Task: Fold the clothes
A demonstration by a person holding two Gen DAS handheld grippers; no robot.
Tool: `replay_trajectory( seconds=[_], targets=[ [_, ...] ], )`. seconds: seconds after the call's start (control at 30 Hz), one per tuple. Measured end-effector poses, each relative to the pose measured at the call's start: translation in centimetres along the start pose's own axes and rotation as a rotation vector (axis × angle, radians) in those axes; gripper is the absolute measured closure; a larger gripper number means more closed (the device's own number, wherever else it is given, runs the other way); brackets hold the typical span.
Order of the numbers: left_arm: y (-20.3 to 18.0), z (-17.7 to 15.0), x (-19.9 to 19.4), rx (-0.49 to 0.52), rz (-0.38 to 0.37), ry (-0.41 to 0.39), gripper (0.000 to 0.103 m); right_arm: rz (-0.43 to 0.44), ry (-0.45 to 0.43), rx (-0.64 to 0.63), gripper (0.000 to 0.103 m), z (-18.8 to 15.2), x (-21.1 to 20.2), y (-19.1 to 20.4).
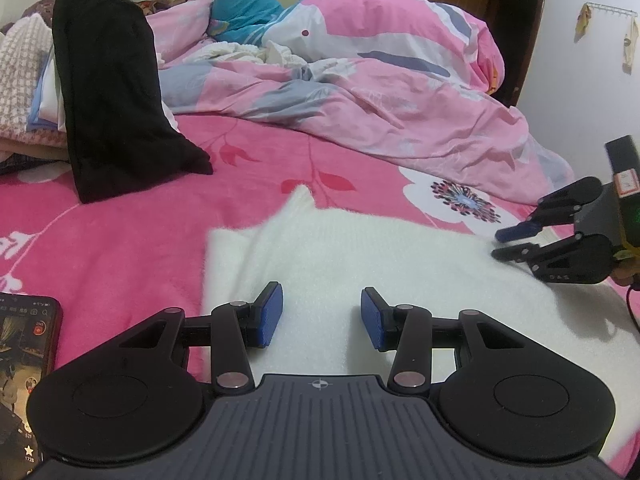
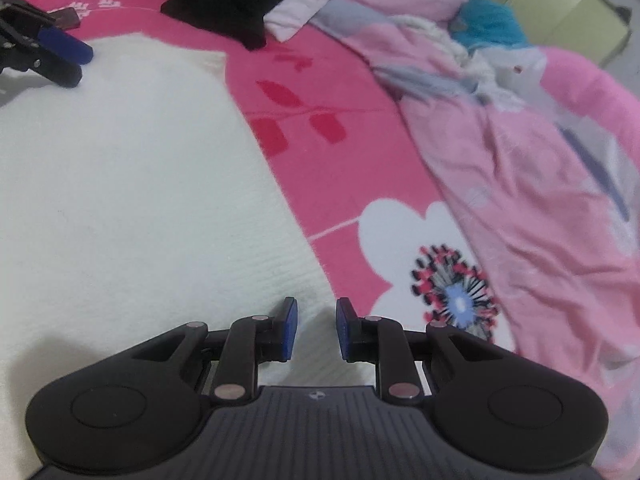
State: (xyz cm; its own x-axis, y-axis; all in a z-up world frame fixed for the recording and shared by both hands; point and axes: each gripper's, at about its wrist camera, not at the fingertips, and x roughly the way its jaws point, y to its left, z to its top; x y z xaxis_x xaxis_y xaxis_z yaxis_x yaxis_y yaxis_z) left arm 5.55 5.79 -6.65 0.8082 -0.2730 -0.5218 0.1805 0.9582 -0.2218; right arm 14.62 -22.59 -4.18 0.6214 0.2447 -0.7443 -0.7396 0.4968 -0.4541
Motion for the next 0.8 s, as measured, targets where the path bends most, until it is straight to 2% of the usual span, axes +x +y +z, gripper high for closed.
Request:
replay_trajectory(
  seconds=[0.03, 0.13, 0.17, 0.27, 0.37, 0.5, 0.6, 0.7, 0.77, 0.8],
  targets=[
    [0.0, 0.0, 0.0, 0.002, 0.001, -0.001, 0.059, 0.000, 0.000, 0.000, 0.084, 0.0, 0.0, 0.2],
    [-0.1, 0.0, 0.0, 0.004, 0.003, -0.002, 0.059, 0.001, 0.001, 0.001, 0.102, -0.1, -0.2, 0.6],
    [-0.1, 0.0, 0.0, 0.004, 0.003, -0.002, 0.059, 0.001, 0.002, 0.001, 0.103, -0.1, -0.2, 0.8],
    [-0.1, 0.0, 0.1, 0.005, 0.003, -0.001, 0.059, -0.043, -0.033, 0.001, 0.103, 0.2, -1.0, 1.0],
    [-0.1, 0.0, 0.1, 0.007, 0.004, 0.001, 0.059, -0.130, -0.054, 0.012, 0.103, 0.4, -1.3, 0.2],
    [-0.2, 0.1, 0.1, 0.011, 0.008, 0.005, 0.059, -0.152, -0.012, 0.022, 0.103, -0.1, 0.7, -0.3],
    [-0.1, 0.2, 0.1, 0.010, 0.006, 0.010, 0.059, -0.111, -0.031, 0.057, 0.103, -0.4, 0.3, -0.7],
    [-0.2, 0.2, 0.2, 0.016, 0.008, 0.008, 0.059, -0.059, -0.061, 0.058, 0.097, -0.5, -1.4, -1.3],
    [-0.3, 0.1, 0.2, 0.022, 0.011, 0.006, 0.059, 0.003, -0.060, 0.044, 0.073, -0.6, -2.1, -1.6],
    [-0.3, 0.1, 0.2, 0.023, 0.012, 0.006, 0.059, 0.020, -0.049, 0.037, 0.070, -0.6, -1.9, -1.7]
  ],
)
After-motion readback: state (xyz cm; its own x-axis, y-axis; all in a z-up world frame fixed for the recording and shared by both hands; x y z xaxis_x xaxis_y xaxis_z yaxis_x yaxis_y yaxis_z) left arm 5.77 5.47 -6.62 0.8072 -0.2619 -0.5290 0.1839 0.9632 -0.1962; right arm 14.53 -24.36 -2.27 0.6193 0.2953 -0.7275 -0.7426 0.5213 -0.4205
